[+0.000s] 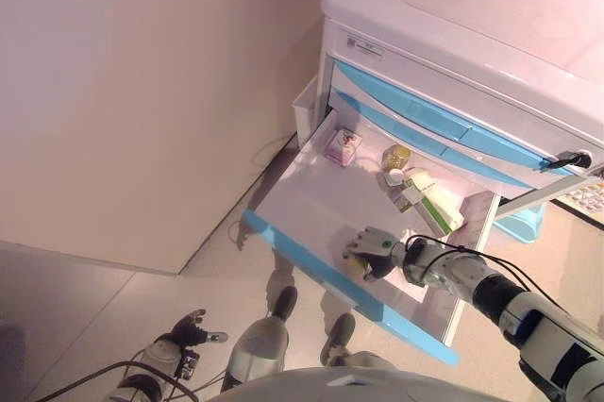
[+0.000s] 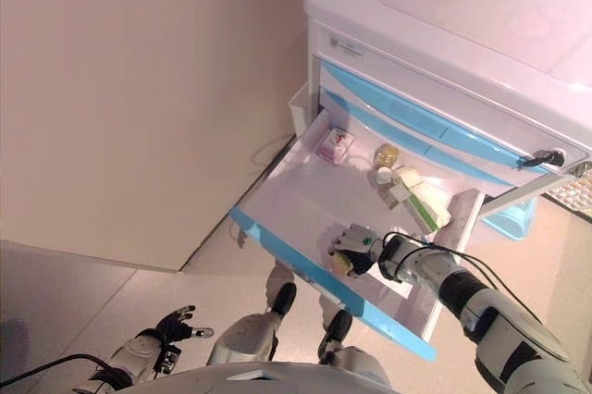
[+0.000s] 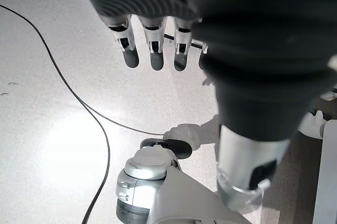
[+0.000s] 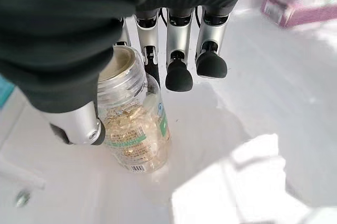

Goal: Open the drawer and pick up the medicine

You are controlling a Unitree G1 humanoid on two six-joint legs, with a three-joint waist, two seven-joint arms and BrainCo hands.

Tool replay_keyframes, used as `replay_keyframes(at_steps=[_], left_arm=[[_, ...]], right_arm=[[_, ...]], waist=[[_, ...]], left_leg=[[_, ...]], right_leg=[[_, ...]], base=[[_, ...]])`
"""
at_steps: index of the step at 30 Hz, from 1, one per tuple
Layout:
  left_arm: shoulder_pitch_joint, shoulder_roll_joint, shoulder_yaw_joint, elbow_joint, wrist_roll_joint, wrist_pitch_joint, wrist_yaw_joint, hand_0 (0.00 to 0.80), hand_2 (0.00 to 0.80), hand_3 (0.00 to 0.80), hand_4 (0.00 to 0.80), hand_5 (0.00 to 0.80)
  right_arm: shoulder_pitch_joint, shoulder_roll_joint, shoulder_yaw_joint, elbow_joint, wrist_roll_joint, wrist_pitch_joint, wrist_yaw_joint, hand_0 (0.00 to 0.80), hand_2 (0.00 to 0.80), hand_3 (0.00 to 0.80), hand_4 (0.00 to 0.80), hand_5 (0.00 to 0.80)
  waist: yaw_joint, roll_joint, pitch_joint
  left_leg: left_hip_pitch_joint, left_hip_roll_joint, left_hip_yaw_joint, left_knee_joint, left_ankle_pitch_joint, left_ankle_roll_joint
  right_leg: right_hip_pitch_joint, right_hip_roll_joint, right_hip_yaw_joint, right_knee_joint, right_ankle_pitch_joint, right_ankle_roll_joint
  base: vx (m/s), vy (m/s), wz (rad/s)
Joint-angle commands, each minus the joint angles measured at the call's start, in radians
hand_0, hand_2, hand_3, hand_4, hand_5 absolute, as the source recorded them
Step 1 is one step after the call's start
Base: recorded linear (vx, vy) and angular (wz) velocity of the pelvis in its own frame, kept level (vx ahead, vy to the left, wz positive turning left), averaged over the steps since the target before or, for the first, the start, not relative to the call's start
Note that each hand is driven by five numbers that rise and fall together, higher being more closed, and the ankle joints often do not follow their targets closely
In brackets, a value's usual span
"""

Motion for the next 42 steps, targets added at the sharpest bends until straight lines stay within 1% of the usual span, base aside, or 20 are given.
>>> replay_keyframes(at_steps=[1, 5, 8, 11, 12, 13, 14, 15, 16, 20, 21, 22, 23, 24, 27, 30, 31, 32, 37, 42], left_arm=[[0.010, 0.018, 0.004, 0.037, 0.015, -0.005, 0.001, 0.000, 0.000, 0.000, 0.000, 0.000], [0.018, 0.022, 0.013, 0.029, 0.006, 0.005, -0.002, 0.000, 0.000, 0.000, 0.000, 0.000], [0.030, 0.018, 0.023, 0.031, 0.009, 0.008, -0.002, 0.000, 0.000, 0.000, 0.000, 0.000], [0.038, 0.018, 0.027, 0.031, 0.009, 0.008, -0.003, 0.000, 0.000, 0.000, 0.000, 0.000], [0.044, 0.018, 0.039, 0.035, 0.011, 0.011, -0.004, 0.000, 0.000, 0.000, 0.000, 0.000], [0.048, 0.019, 0.044, 0.036, 0.009, 0.015, -0.004, 0.000, 0.000, 0.000, 0.000, 0.000], [0.049, 0.020, 0.049, 0.038, 0.009, 0.017, -0.006, 0.000, 0.000, 0.000, 0.000, 0.000], [0.049, 0.021, 0.052, 0.040, 0.008, 0.018, -0.008, 0.000, 0.000, 0.000, 0.000, 0.000], [0.050, 0.024, 0.058, 0.045, 0.003, 0.019, -0.011, 0.000, 0.000, 0.000, 0.000, 0.000], [0.052, 0.024, 0.071, 0.071, -0.006, 0.011, -0.014, 0.000, 0.000, 0.000, 0.000, 0.000], [0.052, 0.023, 0.072, 0.075, -0.007, 0.010, -0.014, 0.000, 0.000, 0.000, 0.000, 0.000], [0.056, 0.022, 0.075, 0.089, -0.009, 0.001, -0.013, 0.000, 0.000, 0.000, 0.000, 0.000], [0.057, 0.021, 0.076, 0.092, -0.010, -0.001, -0.013, 0.000, 0.000, 0.000, 0.000, 0.000], [0.059, 0.015, 0.080, 0.103, -0.011, -0.004, -0.008, 0.000, 0.000, 0.000, 0.000, 0.000], [0.061, 0.008, 0.078, 0.116, -0.020, -0.004, -0.002, 0.000, 0.000, 0.000, 0.000, 0.000], [0.066, 0.001, 0.076, 0.129, -0.029, -0.007, 0.000, 0.000, 0.000, 0.000, 0.000, 0.000], [0.065, 0.001, 0.077, 0.129, -0.029, -0.007, 0.000, 0.000, 0.000, 0.000, 0.000, 0.000], [0.069, 0.000, 0.074, 0.135, -0.032, -0.010, 0.000, 0.000, 0.000, 0.000, 0.000, 0.000], [0.074, -0.002, 0.075, 0.145, -0.040, -0.010, 0.001, 0.000, 0.000, 0.000, 0.000, 0.000], [0.084, -0.004, 0.065, 0.148, -0.047, -0.008, 0.006, 0.000, 0.000, 0.000, 0.000, 0.000]], right_arm=[[-0.038, -0.092, -0.011, -0.140, 0.065, 0.023, -0.013, 0.800, 0.800, 0.800, 0.800, 0.800], [-0.055, -0.151, -0.052, -0.242, 0.090, 0.024, 0.037, 0.800, 0.800, 0.800, 0.800, 0.800], [-0.083, -0.195, -0.093, -0.332, 0.162, 0.017, 0.145, 0.800, 0.800, 0.800, 0.800, 0.800], [-0.093, -0.213, -0.111, -0.373, 0.225, 0.008, 0.220, 0.800, 0.800, 0.800, 0.800, 0.800], [-0.109, -0.242, -0.141, -0.450, 0.357, 0.009, 0.369, 0.800, 0.800, 0.800, 0.800, 0.800], [-0.119, -0.258, -0.159, -0.490, 0.481, 0.012, 0.485, 0.800, 0.800, 0.800, 0.800, 0.800], [-0.123, -0.270, -0.174, -0.528, 0.584, 0.043, 0.568, 0.800, 0.800, 0.800, 0.800, 0.800], [-0.122, -0.279, -0.188, -0.553, 0.645, 0.058, 0.621, 0.800, 0.800, 0.800, 0.800, 0.800], [-0.127, -0.293, -0.211, -0.589, 0.759, 0.094, 0.700, 0.800, 0.800, 0.800, 0.800, 0.800], [-0.167, -0.330, -0.284, -0.666, 1.050, 0.166, 0.863, 0.800, 0.800, 0.800, 0.800, 0.800], [-0.173, -0.333, -0.293, -0.674, 1.079, 0.176, 0.875, 0.800, 0.800, 0.800, 0.800, 0.800], [-0.197, -0.337, -0.323, -0.686, 1.176, 0.204, 0.913, 0.800, 0.800, 0.800, 0.800, 0.800], [-0.203, -0.338, -0.332, -0.691, 1.197, 0.209, 0.917, 0.800, 0.800, 0.800, 0.800, 0.800], [-0.227, -0.334, -0.353, -0.692, 1.257, 0.217, 0.923, 0.800, 0.800, 0.800, 0.800, 0.800], [-0.270, -0.338, -0.393, -0.710, 1.370, 0.244, 0.884, 0.800, 0.800, 0.800, 0.800, 0.800], [-0.316, -0.346, -0.438, -0.686, 1.441, 0.238, 0.821, 0.800, 0.800, 0.800, 0.800, 0.800], [-0.317, -0.346, -0.437, -0.686, 1.441, 0.237, 0.821, 0.800, 0.800, 0.800, 0.800, 0.800], [-0.347, -0.351, -0.454, -0.655, 1.478, 0.227, 0.774, 0.800, 0.800, 0.800, 0.800, 0.800], [-0.420, -0.369, -0.506, -0.537, 1.565, 0.205, 0.669, 0.800, 0.800, 0.800, 0.800, 0.800], [-0.503, -0.399, -0.521, -0.385, 1.586, 0.233, 0.553, 0.800, 0.800, 0.800, 0.800, 0.800]], waist=[[-0.028, -0.037, -0.043], [-0.044, -0.044, -0.053], [-0.059, -0.051, -0.066], [-0.065, -0.053, -0.072], [-0.075, -0.057, -0.081], [-0.082, -0.060, -0.085], [-0.087, -0.061, -0.087], [-0.089, -0.062, -0.088], [-0.098, -0.064, -0.092], [-0.117, -0.069, -0.109], [-0.119, -0.069, -0.110], [-0.126, -0.071, -0.117], [-0.126, -0.072, -0.119], [-0.130, -0.074, -0.126], [-0.135, -0.077, -0.139], [-0.139, -0.078, -0.152], [-0.139, -0.078, -0.151], [-0.139, -0.079, -0.158], [-0.136, -0.084, -0.173], [-0.123, -0.091, -0.178]], left_leg=[[0.002, -0.020, 0.034, -0.008, -0.080, 0.000], [0.015, -0.018, 0.050, -0.009, -0.086, 0.004], [0.029, -0.015, 0.065, -0.009, -0.093, 0.006], [0.036, -0.014, 0.073, -0.009, -0.096, 0.007], [0.043, -0.013, 0.083, -0.009, -0.099, 0.008], [0.048, -0.012, 0.090, -0.009, -0.102, 0.009], [0.051, -0.012, 0.095, -0.009, -0.103, 0.010], [0.053, -0.012, 0.098, -0.009, -0.103, 0.010], [0.058, -0.012, 0.102, -0.009, -0.104, 0.010], [0.068, -0.009, 0.121, -0.009, -0.108, 0.010], [0.069, -0.009, 0.123, -0.009, -0.109, 0.010], [0.072, -0.009, 0.129, -0.009, -0.110, 0.009], [0.074, -0.009, 0.131, -0.009, -0.111, 0.009], [0.076, -0.010, 0.134, -0.009, -0.113, 0.009], [0.081, -0.010, 0.142, -0.009, -0.116, 0.009], [0.088, -0.012, 0.149, -0.009, -0.120, 0.011], [0.088, -0.012, 0.149, -0.009, -0.120, 0.011], [0.091, -0.013, 0.151, -0.009, -0.122, 0.011], [0.102, -0.019, 0.150, -0.009, -0.130, 0.015], [0.108, -0.026, 0.141, -0.009, -0.134, 0.019]], right_leg=[[0.037, -0.015, 0.029, 0.063, -0.077, 0.063], [0.042, -0.011, 0.048, 0.059, -0.072, 0.064], [0.050, -0.008, 0.066, 0.055, -0.070, 0.063], [0.054, -0.008, 0.073, 0.054, -0.070, 0.063], [0.058, -0.006, 0.083, 0.051, -0.067, 0.063], [0.060, -0.006, 0.091, 0.049, -0.067, 0.063], [0.061, -0.006, 0.095, 0.049, -0.066, 0.064], [0.062, -0.006, 0.098, 0.048, -0.065, 0.064], [0.065, -0.005, 0.105, 0.047, -0.063, 0.063], [0.067, -0.005, 0.123, 0.046, -0.058, 0.064], [0.067, -0.005, 0.124, 0.045, -0.058, 0.064], [0.068, -0.005, 0.129, 0.046, -0.057, 0.064], [0.068, -0.005, 0.132, 0.047, -0.057, 0.064], [0.068, -0.005, 0.138, 0.047, -0.056, 0.065], [0.069, -0.004, 0.148, 0.049, -0.054, 0.067], [0.072, -0.004, 0.156, 0.051, -0.053, 0.069], [0.072, -0.004, 0.156, 0.051, -0.053, 0.069], [0.072, -0.004, 0.159, 0.053, -0.053, 0.069], [0.078, -0.003, 0.161, 0.059, -0.057, 0.069], [0.085, -0.006, 0.154, 0.062, -0.060, 0.070]], base=[[0.029, 0.017, -0.12], [0.029, 0.027, -0.11], [0.041, 0.042, -0.20], [0.024, 0.032, -0.14], [0.037, 0.063, -0.17], [0.027, 0.063, -0.14], [0.007, 0.042, -0.20], [0.011, 0.049, -0.29], [0.014, 0.050, -0.25], [0.015, 0.046, -0.10], [0.011, 0.054, -0.16], [0.007, 0.044, -0.17], [0.013, 0.058, -0.17], [0.013, 0.041, -0.14], [0.017, 0.040, -0.16], [0.029, 0.044, -0.08], [0.040, 0.044, -0.03], [0.035, 0.038, -0.02], [0.054, 0.041, 0.00], [0.054, 0.031, 0.03]])
